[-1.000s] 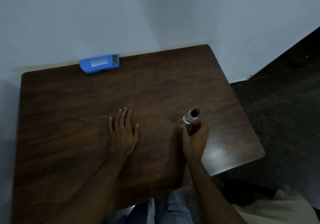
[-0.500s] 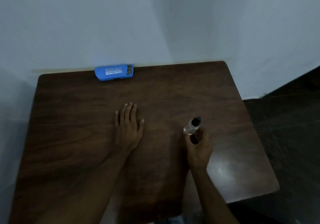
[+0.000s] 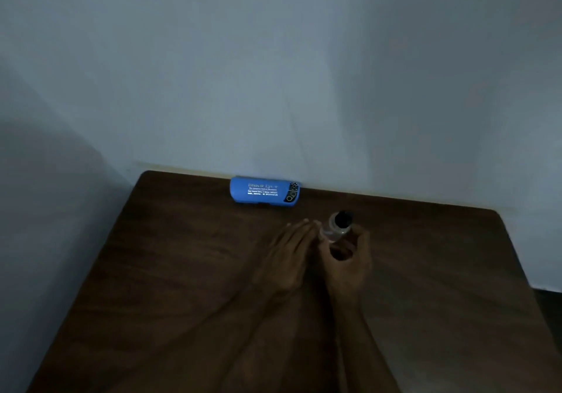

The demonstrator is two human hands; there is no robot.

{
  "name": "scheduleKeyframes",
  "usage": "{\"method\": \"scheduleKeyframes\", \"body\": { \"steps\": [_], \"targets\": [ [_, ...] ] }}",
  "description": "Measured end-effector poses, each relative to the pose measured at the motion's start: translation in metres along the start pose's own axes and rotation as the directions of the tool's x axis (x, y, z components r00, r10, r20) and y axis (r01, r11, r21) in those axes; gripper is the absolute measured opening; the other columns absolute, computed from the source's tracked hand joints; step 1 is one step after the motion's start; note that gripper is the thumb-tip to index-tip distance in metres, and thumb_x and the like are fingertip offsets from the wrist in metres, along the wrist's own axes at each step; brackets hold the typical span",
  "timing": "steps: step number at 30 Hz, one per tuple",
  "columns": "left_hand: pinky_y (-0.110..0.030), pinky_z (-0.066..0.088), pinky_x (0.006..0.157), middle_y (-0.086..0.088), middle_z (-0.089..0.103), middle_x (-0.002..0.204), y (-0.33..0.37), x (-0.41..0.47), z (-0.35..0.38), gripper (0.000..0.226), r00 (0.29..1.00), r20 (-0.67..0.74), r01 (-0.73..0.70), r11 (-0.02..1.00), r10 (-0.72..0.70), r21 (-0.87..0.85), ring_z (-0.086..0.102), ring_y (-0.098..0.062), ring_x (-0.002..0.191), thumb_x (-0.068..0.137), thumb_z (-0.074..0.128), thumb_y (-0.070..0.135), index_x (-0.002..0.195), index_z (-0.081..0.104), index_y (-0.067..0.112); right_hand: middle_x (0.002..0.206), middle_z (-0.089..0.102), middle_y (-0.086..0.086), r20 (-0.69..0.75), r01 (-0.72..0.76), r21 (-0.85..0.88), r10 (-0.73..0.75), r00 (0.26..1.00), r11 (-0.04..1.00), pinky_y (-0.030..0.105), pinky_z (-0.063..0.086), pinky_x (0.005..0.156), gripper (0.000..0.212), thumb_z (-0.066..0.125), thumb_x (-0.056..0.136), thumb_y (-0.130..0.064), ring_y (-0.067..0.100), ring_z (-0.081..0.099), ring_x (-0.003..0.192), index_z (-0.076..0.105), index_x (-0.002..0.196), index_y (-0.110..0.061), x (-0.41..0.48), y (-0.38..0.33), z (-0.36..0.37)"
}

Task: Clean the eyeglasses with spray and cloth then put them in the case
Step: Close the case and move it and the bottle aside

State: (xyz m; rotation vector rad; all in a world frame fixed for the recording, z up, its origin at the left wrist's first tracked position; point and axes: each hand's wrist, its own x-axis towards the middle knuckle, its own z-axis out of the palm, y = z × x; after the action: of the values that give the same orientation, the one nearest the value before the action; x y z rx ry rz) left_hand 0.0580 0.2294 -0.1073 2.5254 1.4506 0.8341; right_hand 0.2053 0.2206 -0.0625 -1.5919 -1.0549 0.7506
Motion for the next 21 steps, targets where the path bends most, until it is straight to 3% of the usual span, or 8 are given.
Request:
{"method": "scheduleKeyframes", "body": {
  "steps": [7,9,11,14,16,21],
  "targets": [
    [-0.036,0.021,0.129,-0.012,0.037,0.165,-0.018,0.034,0.019,0.066,0.991,-0.122,0.046,0.999,-0.048,-0.024,0.03,-0.024,0.154,0.1,0.047,0.012,0.16,0.024,0.003,0.109,0.072,-0.014,0.101,0.053,-0.062,-0.047,0.994,0.997,0.009,0.054,0.079,0.048,0.088,0.081,-0.034,-0.003,0.069,0.096,0.058,0.119,-0.032,0.054,-0.006,0.024],
    [-0.033,0.019,0.129,-0.019,0.045,0.159,-0.02,0.042,0.029,0.064,0.985,-0.165,0.059,0.998,-0.057,0.008,0.035,-0.029,0.149,0.097,0.048,0.01,0.157,0.027,0.0,0.104,0.074,-0.014,0.097,0.073,-0.083,-0.065,0.993,0.994,0.014,0.056,0.079,0.042,0.088,0.082,-0.035,-0.001,0.071,0.094,0.06,0.114,-0.031,0.065,-0.003,0.031],
    [-0.033,0.016,0.129,-0.024,0.052,0.153,-0.019,0.047,0.035,0.06,0.983,-0.174,0.069,0.995,-0.056,0.07,0.043,-0.033,0.144,0.095,0.046,0.01,0.152,0.035,-0.005,0.099,0.072,-0.019,0.111,0.082,-0.099,-0.071,0.991,0.992,0.009,0.053,0.078,0.038,0.086,0.083,-0.035,-0.005,0.07,0.092,0.059,0.109,-0.035,0.072,-0.002,0.037],
    [-0.045,0.04,0.121,-0.024,0.055,0.151,-0.017,0.048,0.045,0.056,0.99,-0.122,0.089,0.986,-0.071,0.143,0.055,-0.039,0.138,0.094,0.044,0.009,0.148,0.049,-0.007,0.1,0.071,-0.019,0.121,0.099,-0.129,-0.083,0.989,0.987,0.005,0.05,0.075,0.036,0.084,0.085,-0.037,-0.009,0.068,0.091,0.061,0.111,-0.031,0.079,0.001,0.041],
    [-0.049,0.045,0.117,-0.024,0.054,0.152,-0.019,0.046,0.049,0.053,0.991,-0.105,0.101,0.977,-0.082,0.19,0.055,-0.039,0.139,0.097,0.046,0.009,0.147,0.051,-0.008,0.102,0.07,-0.018,0.132,0.107,-0.143,-0.088,0.987,0.984,0.008,0.053,0.077,0.038,0.084,0.085,-0.039,-0.009,0.067,0.093,0.062,0.115,-0.028,0.083,0.004,0.042],
    [-0.046,0.03,0.125,-0.025,0.049,0.156,-0.023,0.043,0.051,0.051,0.995,-0.058,0.092,0.954,-0.078,0.286,0.052,-0.04,0.142,0.102,0.043,0.011,0.15,0.048,-0.008,0.107,0.071,-0.013,0.156,0.119,-0.177,-0.091,0.984,0.977,0.022,0.058,0.085,0.041,0.083,0.086,-0.035,0.003,0.069,0.099,0.062,0.12,-0.026,0.087,0.012,0.046]
  ]
}}
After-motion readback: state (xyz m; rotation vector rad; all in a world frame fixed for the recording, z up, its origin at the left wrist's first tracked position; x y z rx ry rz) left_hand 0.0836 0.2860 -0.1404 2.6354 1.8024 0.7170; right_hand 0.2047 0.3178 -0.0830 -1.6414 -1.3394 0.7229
